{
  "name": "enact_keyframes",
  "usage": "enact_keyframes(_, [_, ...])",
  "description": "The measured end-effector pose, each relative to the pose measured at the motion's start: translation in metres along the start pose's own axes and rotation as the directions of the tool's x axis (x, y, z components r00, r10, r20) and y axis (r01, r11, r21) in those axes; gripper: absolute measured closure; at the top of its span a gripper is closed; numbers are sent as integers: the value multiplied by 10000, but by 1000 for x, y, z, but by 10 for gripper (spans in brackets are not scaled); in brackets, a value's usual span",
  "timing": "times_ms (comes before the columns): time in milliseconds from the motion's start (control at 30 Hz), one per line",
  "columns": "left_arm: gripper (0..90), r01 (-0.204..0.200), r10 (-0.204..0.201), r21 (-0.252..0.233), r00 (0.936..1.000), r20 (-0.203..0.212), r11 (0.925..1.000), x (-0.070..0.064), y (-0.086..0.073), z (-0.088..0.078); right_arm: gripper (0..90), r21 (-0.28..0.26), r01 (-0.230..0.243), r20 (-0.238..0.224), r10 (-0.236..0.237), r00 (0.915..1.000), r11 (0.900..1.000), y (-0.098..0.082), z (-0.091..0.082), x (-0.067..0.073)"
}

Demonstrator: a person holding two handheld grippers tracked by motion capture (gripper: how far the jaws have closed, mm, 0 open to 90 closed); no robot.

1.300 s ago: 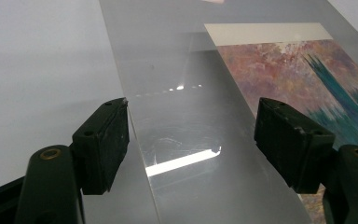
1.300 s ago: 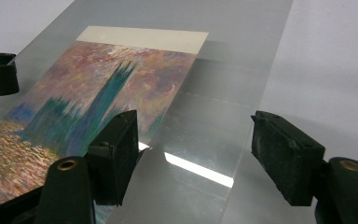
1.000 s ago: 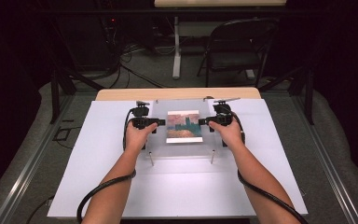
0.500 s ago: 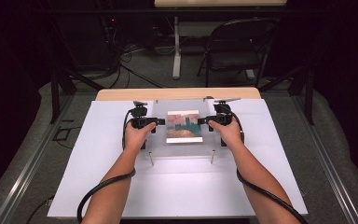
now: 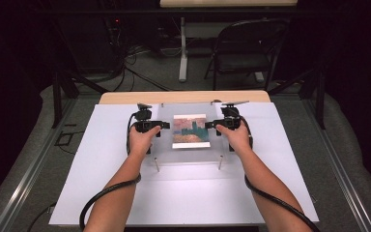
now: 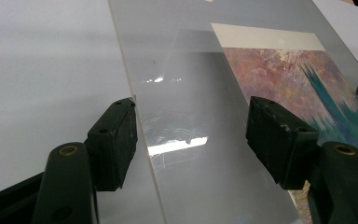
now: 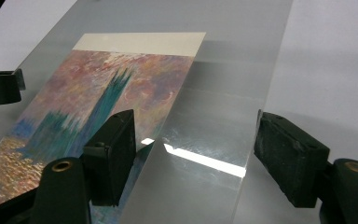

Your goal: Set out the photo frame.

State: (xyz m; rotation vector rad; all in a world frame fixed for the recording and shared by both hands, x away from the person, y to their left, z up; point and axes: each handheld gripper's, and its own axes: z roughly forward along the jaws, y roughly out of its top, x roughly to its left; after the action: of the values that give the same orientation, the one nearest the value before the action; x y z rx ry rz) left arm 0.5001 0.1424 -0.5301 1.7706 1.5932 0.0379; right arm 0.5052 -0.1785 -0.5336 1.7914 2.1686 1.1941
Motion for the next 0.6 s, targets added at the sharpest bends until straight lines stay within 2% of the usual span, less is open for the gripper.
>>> enact_keyframes(167, [357, -1, 1, -82, 10000, -32, 10000, -3, 1, -4, 297, -16, 120, 80, -120, 9999, 9999, 1, -4, 3])
enact_keyframes(333, [358, -193, 190, -239, 9997, -122, 9995, -8, 1, -11, 305, -114, 284, 203, -282, 9994, 9995, 2, -11, 7])
enact_keyframes(600, [383, -299, 277, -546, 9988, -406, 9981, -18, 0, -24, 322, -443, 509, 395, -491, 9980, 9977, 3, -22, 17])
